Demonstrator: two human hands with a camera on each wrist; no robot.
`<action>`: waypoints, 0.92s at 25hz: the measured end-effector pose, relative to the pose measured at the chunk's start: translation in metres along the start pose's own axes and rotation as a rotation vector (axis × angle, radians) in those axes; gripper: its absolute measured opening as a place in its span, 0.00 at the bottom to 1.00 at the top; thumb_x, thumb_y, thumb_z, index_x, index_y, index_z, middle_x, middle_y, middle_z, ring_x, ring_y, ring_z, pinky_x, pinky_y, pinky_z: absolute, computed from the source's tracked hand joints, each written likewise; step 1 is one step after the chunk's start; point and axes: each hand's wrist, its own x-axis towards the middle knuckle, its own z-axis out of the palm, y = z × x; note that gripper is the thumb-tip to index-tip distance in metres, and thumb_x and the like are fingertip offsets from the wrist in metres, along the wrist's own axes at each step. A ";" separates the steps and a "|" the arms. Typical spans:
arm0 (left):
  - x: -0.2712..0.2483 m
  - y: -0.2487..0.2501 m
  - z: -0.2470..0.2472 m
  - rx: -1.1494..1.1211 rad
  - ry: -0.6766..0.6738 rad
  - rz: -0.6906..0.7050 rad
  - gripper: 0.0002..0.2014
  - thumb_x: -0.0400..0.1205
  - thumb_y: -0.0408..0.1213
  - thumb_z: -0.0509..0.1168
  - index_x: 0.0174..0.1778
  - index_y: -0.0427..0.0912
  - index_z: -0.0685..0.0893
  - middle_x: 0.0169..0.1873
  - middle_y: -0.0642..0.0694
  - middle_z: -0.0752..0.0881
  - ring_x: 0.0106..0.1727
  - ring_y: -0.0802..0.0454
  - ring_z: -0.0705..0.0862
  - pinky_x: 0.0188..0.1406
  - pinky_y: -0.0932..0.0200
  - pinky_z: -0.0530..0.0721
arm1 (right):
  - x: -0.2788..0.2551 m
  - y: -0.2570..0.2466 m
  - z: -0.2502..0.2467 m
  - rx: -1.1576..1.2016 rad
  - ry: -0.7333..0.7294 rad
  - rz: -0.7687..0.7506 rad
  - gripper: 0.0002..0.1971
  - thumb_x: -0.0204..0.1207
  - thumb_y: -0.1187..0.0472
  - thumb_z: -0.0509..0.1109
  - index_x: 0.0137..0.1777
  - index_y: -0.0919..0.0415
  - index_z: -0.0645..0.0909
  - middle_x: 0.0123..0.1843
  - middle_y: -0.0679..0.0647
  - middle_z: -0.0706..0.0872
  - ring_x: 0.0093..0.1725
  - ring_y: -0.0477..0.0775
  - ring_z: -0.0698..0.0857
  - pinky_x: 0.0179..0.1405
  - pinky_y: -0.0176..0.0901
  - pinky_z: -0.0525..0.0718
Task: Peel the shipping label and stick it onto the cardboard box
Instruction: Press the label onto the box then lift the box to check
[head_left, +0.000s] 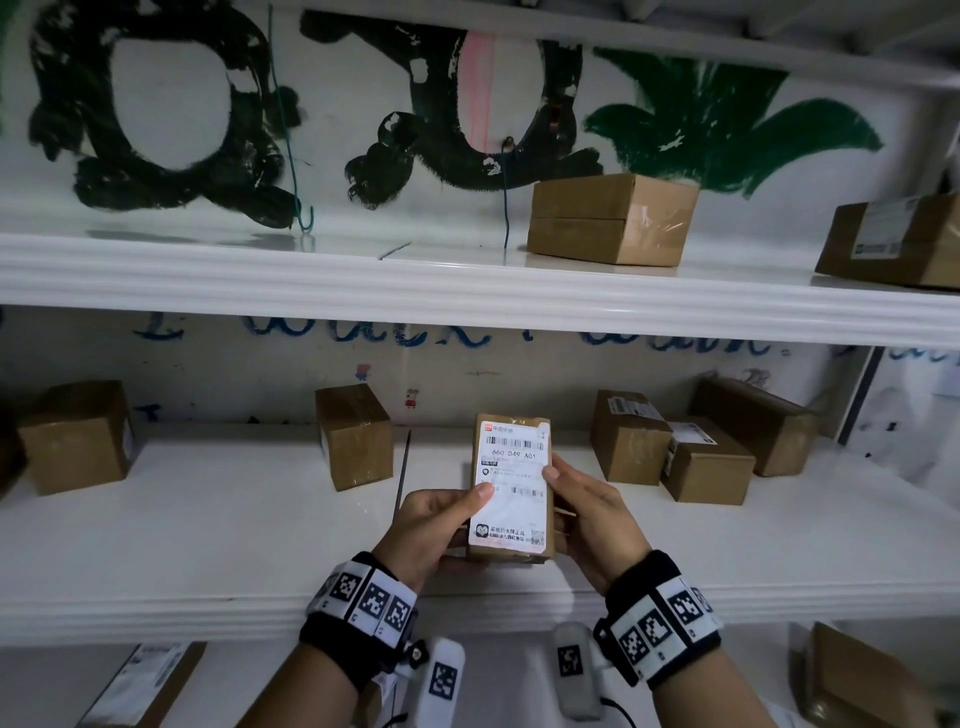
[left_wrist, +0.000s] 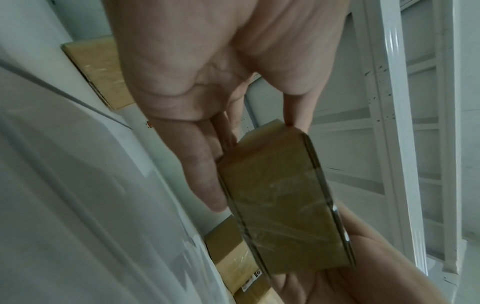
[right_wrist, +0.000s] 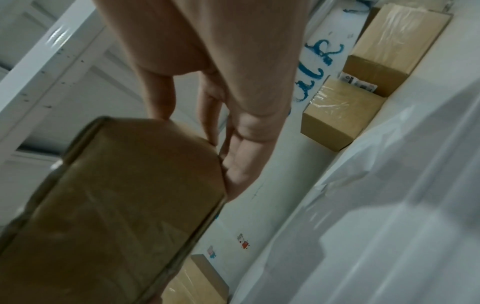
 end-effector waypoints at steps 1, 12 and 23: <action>-0.001 -0.002 0.000 0.020 -0.007 0.012 0.17 0.82 0.43 0.71 0.55 0.31 0.92 0.49 0.35 0.95 0.55 0.37 0.93 0.55 0.48 0.91 | -0.001 0.000 0.000 -0.013 0.026 0.003 0.17 0.85 0.57 0.67 0.71 0.58 0.85 0.59 0.65 0.93 0.47 0.60 0.94 0.36 0.49 0.90; -0.019 -0.006 0.007 0.168 -0.037 0.060 0.16 0.83 0.46 0.70 0.55 0.36 0.93 0.50 0.42 0.96 0.55 0.48 0.94 0.68 0.44 0.85 | -0.005 -0.002 0.000 -0.311 0.155 -0.013 0.25 0.82 0.45 0.69 0.50 0.71 0.90 0.46 0.65 0.95 0.47 0.68 0.94 0.57 0.70 0.89; -0.029 -0.012 0.012 0.115 0.034 0.002 0.20 0.82 0.52 0.70 0.52 0.37 0.94 0.48 0.40 0.96 0.53 0.42 0.94 0.60 0.39 0.89 | -0.010 0.004 -0.002 -0.260 0.142 0.015 0.21 0.84 0.48 0.67 0.53 0.68 0.91 0.47 0.64 0.95 0.47 0.66 0.95 0.41 0.51 0.89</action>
